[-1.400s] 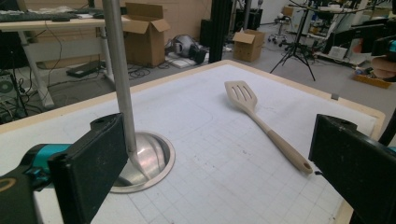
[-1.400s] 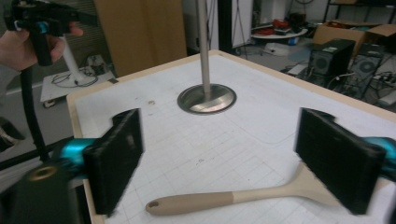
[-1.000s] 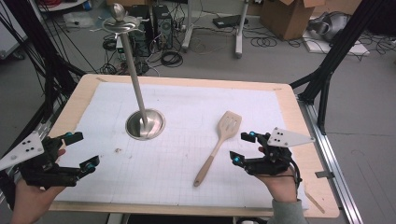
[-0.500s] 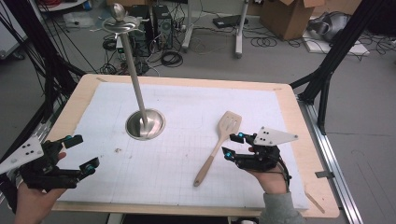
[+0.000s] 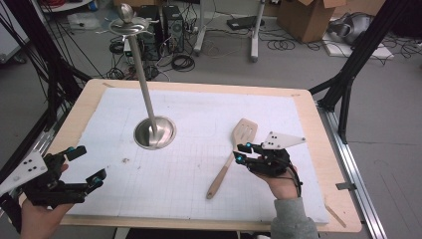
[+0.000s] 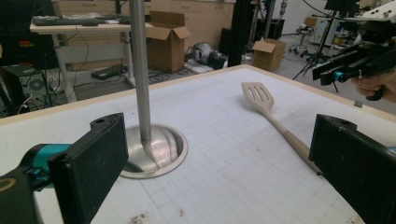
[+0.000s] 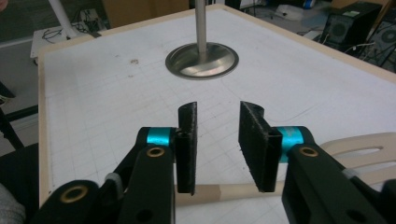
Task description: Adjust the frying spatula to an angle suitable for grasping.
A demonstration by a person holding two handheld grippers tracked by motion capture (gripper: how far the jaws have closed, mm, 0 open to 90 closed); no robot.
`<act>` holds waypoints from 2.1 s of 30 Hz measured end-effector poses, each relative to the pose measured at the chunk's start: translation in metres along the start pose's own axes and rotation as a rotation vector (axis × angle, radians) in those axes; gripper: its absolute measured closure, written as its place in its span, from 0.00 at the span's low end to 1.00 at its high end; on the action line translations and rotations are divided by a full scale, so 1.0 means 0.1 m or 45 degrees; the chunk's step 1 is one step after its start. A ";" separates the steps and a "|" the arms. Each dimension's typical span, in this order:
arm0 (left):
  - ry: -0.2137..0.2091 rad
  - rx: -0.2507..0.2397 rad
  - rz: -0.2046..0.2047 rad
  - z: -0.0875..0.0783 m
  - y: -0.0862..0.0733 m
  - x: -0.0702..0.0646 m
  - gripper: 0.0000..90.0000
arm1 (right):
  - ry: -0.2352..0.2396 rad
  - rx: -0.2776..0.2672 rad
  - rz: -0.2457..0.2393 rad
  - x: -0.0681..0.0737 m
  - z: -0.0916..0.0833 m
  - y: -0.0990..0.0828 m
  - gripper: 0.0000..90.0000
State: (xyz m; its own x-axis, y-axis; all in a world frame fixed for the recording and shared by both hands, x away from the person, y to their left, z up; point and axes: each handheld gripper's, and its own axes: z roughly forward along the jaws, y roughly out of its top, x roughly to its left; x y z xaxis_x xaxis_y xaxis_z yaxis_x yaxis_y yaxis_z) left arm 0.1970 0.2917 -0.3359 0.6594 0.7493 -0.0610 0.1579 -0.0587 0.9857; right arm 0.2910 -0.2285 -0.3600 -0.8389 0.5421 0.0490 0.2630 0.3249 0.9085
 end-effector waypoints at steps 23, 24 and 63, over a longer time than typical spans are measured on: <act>0.021 0.028 0.009 -0.04 -0.08 0.03 0.06 | -0.005 0.127 -0.010 -0.09 0.40 -0.12 0.99; 0.021 0.030 0.009 -0.04 -0.08 0.03 0.06 | -0.023 0.145 -0.008 -0.10 0.42 -0.13 0.99; 0.027 0.100 0.002 0.00 -0.19 -0.02 0.06 | -0.186 0.394 0.013 -0.36 0.98 -0.48 1.00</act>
State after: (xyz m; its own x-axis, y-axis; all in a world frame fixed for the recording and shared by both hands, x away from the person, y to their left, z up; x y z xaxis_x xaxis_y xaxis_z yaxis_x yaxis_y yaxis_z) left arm 0.1932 0.2913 -0.3546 0.6442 0.7629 -0.0555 0.2150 -0.1109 0.9703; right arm 0.3553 -0.1877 -0.4457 -0.7641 0.6446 -0.0234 0.4217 0.5267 0.7381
